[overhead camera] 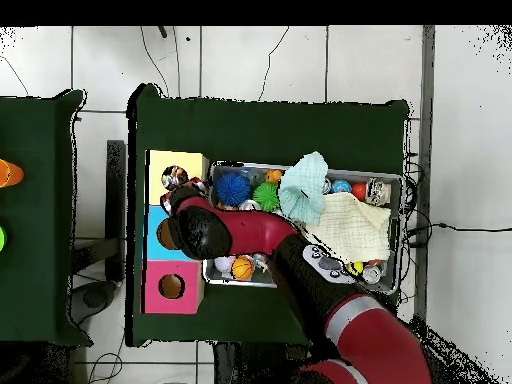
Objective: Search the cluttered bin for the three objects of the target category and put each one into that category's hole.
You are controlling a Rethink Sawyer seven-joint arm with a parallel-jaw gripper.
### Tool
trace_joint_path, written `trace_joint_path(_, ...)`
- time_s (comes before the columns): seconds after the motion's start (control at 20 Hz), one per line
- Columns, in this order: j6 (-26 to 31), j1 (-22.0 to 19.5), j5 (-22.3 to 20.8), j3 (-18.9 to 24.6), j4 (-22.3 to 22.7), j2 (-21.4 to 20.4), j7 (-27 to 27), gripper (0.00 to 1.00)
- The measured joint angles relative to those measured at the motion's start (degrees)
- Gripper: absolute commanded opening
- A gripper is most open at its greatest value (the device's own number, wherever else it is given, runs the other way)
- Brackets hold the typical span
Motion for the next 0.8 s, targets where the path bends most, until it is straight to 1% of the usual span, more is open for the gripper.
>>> trace_joint_path(0.3, 0.76, 0.02, 0.65, -0.14, -0.22, -1.05, 0.0, 1.0)
trace_joint_path(0.8, 0.78, 0.01, 0.65, -0.14, -0.22, -1.04, 0.0, 1.0)
